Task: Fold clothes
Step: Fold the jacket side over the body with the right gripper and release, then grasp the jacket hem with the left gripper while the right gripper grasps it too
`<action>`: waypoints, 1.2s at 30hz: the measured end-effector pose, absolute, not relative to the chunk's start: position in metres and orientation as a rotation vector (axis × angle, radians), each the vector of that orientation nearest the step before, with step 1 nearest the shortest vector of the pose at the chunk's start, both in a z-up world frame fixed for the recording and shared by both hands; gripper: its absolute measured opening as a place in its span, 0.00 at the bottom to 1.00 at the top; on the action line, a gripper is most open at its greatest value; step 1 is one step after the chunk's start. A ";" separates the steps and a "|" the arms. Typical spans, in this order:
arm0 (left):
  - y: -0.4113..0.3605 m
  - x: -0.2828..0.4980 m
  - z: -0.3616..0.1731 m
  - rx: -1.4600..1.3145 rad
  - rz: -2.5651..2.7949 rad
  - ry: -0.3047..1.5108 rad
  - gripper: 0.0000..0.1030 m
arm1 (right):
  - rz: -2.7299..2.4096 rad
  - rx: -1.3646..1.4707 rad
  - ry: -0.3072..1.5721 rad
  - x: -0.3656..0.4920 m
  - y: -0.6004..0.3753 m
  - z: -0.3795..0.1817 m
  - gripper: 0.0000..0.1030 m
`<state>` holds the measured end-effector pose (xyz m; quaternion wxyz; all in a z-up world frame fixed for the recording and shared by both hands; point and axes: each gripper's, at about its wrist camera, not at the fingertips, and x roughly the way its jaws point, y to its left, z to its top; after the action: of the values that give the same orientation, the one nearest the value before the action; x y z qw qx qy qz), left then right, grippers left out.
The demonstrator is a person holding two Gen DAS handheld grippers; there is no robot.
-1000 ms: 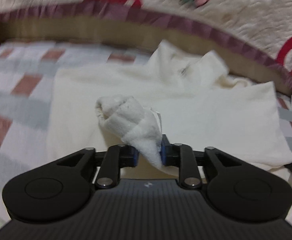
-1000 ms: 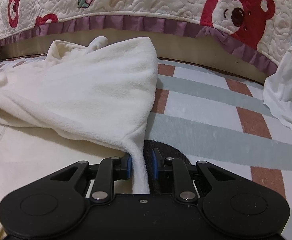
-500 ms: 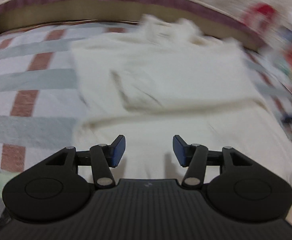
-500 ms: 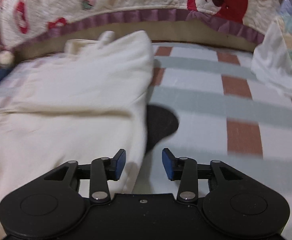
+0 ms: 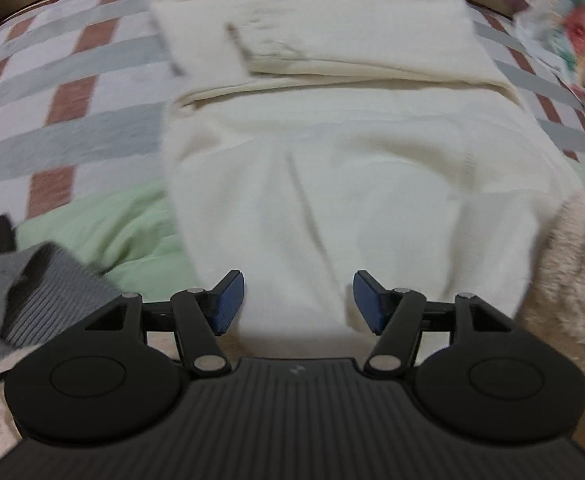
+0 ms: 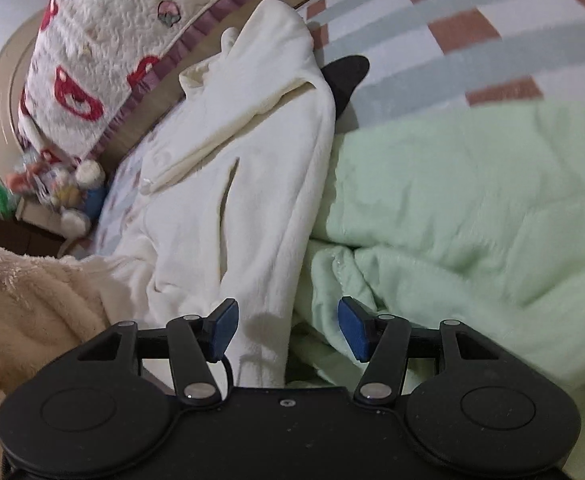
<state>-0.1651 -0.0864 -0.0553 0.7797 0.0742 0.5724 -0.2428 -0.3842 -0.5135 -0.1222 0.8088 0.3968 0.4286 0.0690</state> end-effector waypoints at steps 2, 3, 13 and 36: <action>-0.076 -0.157 -0.060 0.096 -0.463 1.257 0.65 | 0.158 0.872 0.872 -0.382 -0.513 -0.126 0.60; -0.070 -0.153 -0.062 0.059 -0.440 1.265 0.65 | 0.161 0.884 0.854 -0.378 -0.514 -0.129 0.60; -0.071 -0.145 -0.096 -0.067 -0.527 1.464 0.74 | 0.320 0.976 0.855 -0.337 -0.504 -0.140 0.46; -0.081 -0.171 -0.015 0.071 -0.571 0.911 0.07 | 0.272 0.584 0.601 -0.314 -0.486 -0.065 0.11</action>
<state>-0.1705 -0.0814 -0.0150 0.8584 0.0340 0.4337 -0.2720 -0.3138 -0.4861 -0.0648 0.9045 0.2827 0.2907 0.1318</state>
